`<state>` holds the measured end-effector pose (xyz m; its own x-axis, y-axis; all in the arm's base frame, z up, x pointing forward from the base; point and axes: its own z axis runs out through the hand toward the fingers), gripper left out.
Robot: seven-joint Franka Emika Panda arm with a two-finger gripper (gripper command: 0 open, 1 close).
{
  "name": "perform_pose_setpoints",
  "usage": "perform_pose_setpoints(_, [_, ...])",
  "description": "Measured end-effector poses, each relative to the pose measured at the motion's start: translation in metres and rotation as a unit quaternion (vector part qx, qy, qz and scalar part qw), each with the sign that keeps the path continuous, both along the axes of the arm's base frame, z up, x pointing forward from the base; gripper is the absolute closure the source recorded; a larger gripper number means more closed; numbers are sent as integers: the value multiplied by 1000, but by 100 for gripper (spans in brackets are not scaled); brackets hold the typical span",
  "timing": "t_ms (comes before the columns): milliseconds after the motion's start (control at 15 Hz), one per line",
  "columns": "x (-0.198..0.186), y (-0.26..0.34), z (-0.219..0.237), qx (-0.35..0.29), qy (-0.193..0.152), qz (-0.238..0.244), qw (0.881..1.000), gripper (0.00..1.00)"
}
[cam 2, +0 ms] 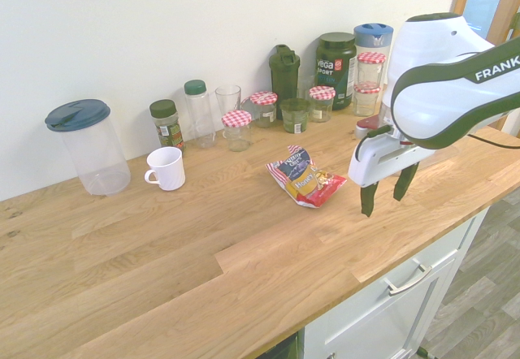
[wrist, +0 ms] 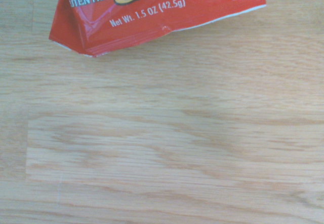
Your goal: Put the chip bag into the container
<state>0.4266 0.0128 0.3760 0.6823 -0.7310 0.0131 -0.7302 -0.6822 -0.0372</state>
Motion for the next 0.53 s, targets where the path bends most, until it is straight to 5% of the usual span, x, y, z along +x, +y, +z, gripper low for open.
perform_pose_setpoints(533, [15,27,21,-37,-22,1,999,0])
